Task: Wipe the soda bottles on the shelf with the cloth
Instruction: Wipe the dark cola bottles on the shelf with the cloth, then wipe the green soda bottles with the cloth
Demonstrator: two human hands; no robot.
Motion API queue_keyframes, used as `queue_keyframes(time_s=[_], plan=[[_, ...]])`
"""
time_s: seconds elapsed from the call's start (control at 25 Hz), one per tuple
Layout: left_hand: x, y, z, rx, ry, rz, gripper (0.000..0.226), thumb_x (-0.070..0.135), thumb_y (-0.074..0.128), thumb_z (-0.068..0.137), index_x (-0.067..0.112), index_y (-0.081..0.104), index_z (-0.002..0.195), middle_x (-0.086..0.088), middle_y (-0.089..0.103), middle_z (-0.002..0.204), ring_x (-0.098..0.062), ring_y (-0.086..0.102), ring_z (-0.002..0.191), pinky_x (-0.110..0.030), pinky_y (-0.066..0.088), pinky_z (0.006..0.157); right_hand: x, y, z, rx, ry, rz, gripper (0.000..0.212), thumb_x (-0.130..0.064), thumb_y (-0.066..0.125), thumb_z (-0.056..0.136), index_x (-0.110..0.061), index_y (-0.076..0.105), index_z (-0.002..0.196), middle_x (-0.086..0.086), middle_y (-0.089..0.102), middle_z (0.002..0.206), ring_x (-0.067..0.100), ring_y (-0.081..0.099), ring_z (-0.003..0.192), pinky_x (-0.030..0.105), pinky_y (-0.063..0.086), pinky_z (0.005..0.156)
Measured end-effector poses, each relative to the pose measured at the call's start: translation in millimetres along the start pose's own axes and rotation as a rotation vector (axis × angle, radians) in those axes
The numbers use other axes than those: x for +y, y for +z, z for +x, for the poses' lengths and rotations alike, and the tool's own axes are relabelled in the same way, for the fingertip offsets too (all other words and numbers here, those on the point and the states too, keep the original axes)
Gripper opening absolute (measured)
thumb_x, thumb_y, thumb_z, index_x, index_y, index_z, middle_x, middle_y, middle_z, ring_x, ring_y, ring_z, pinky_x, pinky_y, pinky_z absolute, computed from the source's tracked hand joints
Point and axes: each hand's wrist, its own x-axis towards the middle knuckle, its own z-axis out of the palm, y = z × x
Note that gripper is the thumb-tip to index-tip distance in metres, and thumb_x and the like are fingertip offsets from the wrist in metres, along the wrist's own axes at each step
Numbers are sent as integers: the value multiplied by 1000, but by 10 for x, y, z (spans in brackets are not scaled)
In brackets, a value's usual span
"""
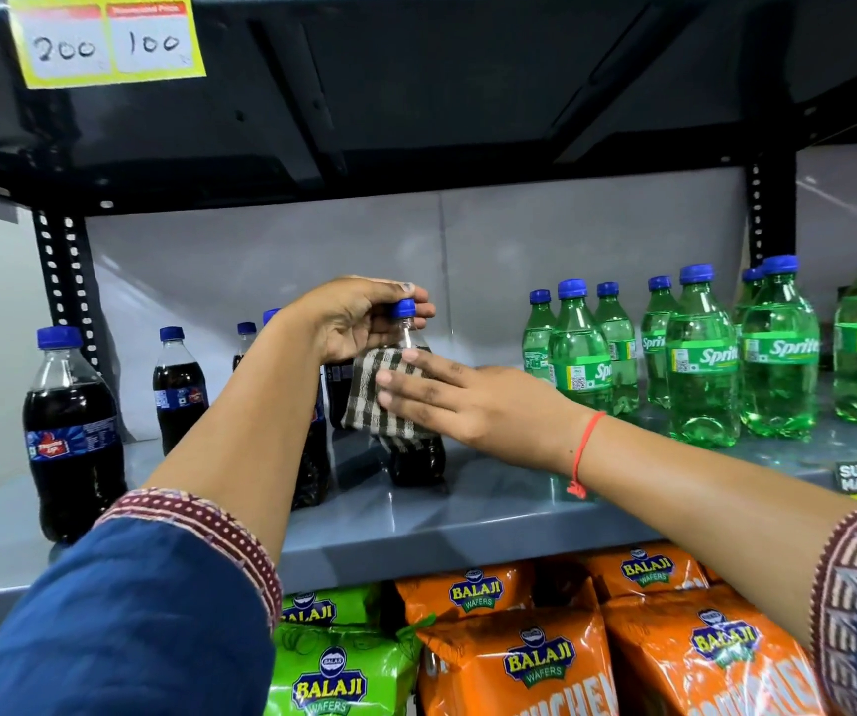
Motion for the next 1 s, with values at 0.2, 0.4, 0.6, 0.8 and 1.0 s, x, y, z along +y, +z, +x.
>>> queue_keyframes(time_s=[0.2, 0.4, 0.6, 0.8, 1.0], plan=[[43, 38, -1, 31, -38, -25, 16, 12, 48, 88, 5, 63, 87, -3, 71, 67, -13, 66, 68, -23, 56, 65, -9, -302, -75, -10, 137, -92, 79, 5, -12, 88, -8, 56, 126, 8, 59, 131, 33, 56, 117, 19, 33, 37], [137, 165, -12, 291, 173, 267, 10, 20, 58, 83, 16, 62, 75, -5, 65, 83, -14, 55, 74, -18, 46, 63, 62, -693, -428, -105, 200, -96, 68, 18, 22, 73, -5, 52, 129, 11, 55, 135, 35, 52, 122, 19, 33, 38], [461, 675, -65, 388, 630, 317, 37, 37, 59, 73, 2, 53, 63, -7, 36, 70, -14, 32, 68, -25, 28, 62, 190, -745, -940, -167, 223, -107, 60, 8, 26, 77, -7, 52, 130, 10, 55, 134, 35, 53, 121, 24, 45, 41], [254, 1272, 254, 113, 237, 324, 37, 47, 61, 77, 13, 61, 91, -6, 57, 83, -19, 55, 77, -28, 44, 78, 397, -572, -1245, -116, 226, -72, 60, 6, 23, 78, -7, 47, 131, 11, 55, 134, 35, 52, 121, 36, 54, 41], [50, 1501, 530, 71, 74, 114, 25, 35, 64, 78, 10, 60, 77, -4, 62, 72, -17, 55, 66, -27, 48, 67, 501, -364, -1247, -11, 144, -24, 50, 1, 25, 85, -4, 58, 123, 13, 61, 127, 33, 58, 115, 35, 56, 57]])
